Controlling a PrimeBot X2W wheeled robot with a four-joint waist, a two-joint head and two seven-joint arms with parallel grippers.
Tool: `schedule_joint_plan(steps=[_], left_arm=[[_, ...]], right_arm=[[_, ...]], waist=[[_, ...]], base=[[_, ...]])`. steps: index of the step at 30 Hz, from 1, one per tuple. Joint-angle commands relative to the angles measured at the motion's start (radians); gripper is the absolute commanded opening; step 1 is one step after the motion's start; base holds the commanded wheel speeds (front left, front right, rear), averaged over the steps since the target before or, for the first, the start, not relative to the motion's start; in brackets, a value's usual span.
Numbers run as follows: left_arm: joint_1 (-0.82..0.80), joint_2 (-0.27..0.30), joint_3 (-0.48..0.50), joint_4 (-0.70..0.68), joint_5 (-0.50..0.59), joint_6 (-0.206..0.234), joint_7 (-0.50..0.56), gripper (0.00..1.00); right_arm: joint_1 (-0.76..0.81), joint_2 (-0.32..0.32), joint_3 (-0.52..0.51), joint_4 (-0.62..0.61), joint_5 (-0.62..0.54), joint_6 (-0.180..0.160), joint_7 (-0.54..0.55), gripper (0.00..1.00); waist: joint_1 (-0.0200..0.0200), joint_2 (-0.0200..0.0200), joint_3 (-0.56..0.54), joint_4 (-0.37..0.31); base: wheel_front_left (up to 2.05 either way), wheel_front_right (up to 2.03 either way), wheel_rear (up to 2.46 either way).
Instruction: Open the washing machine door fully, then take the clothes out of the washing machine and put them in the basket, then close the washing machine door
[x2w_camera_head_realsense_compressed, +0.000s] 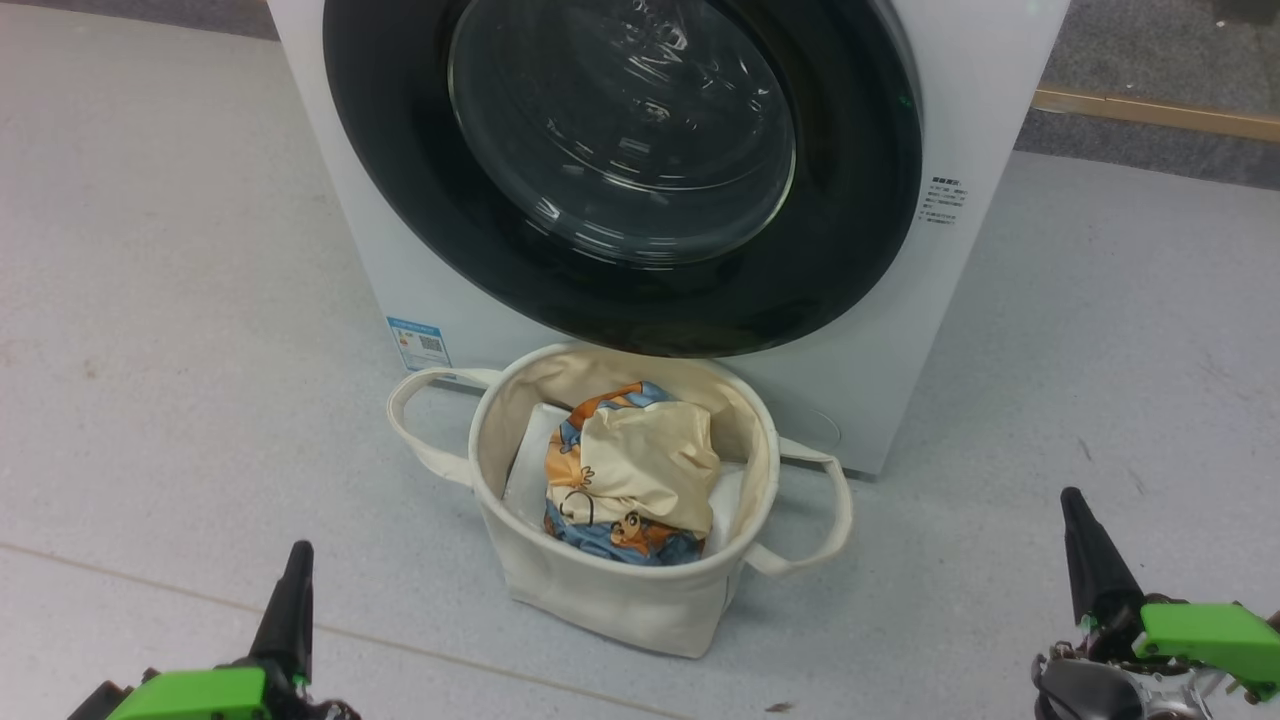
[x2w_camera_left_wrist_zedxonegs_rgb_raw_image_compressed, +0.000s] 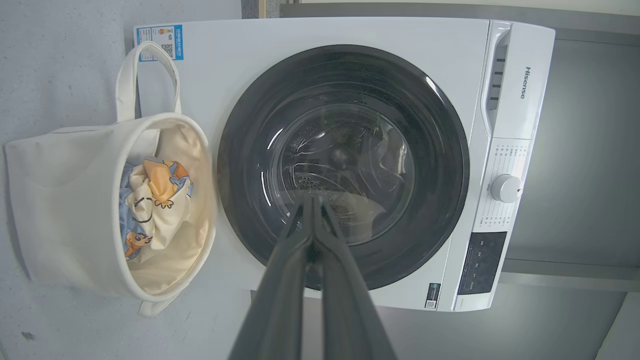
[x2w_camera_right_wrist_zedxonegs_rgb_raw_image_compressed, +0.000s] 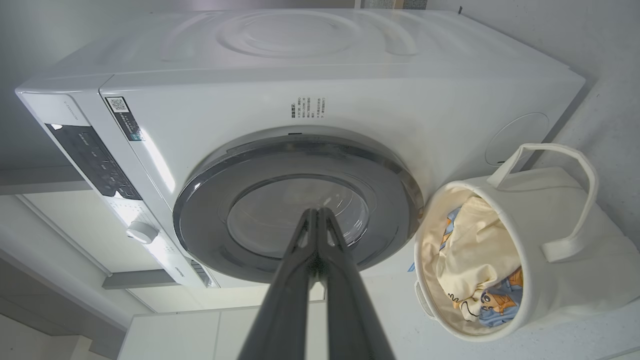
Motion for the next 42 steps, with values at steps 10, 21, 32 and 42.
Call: schedule_joint_plan(steps=[10, 21, 32, 42], left_arm=[[-0.024, 0.006, 0.034, -0.038, -0.004, -0.007, 0.008, 0.00], [-0.024, 0.006, 0.034, -0.038, -0.004, -0.007, 0.008, 0.00], [-0.024, 0.006, 0.034, -0.038, -0.004, -0.007, 0.008, 0.00], [-0.024, 0.006, 0.034, -0.038, -0.004, -0.007, 0.008, 0.00]], right_arm=[[-0.015, -0.007, 0.019, -0.040, 0.006, 0.000, 0.007, 0.00], [-0.015, -0.007, 0.019, -0.040, 0.006, 0.000, 0.007, 0.00], [-0.015, -0.007, 0.019, -0.040, 0.006, 0.000, 0.007, 0.00], [-0.015, -0.007, 0.019, -0.040, 0.006, 0.000, 0.007, 0.00]], waist=[[0.0000, -0.0001, 0.000, 0.000], [0.0000, -0.0001, 0.000, 0.000], [0.0000, -0.0001, 0.000, 0.000], [0.0000, -0.0001, 0.000, 0.000]], base=[[0.00, 0.00, 0.00], [0.00, 0.00, 0.00], [0.00, 0.00, 0.00], [0.00, 0.00, 0.00]])
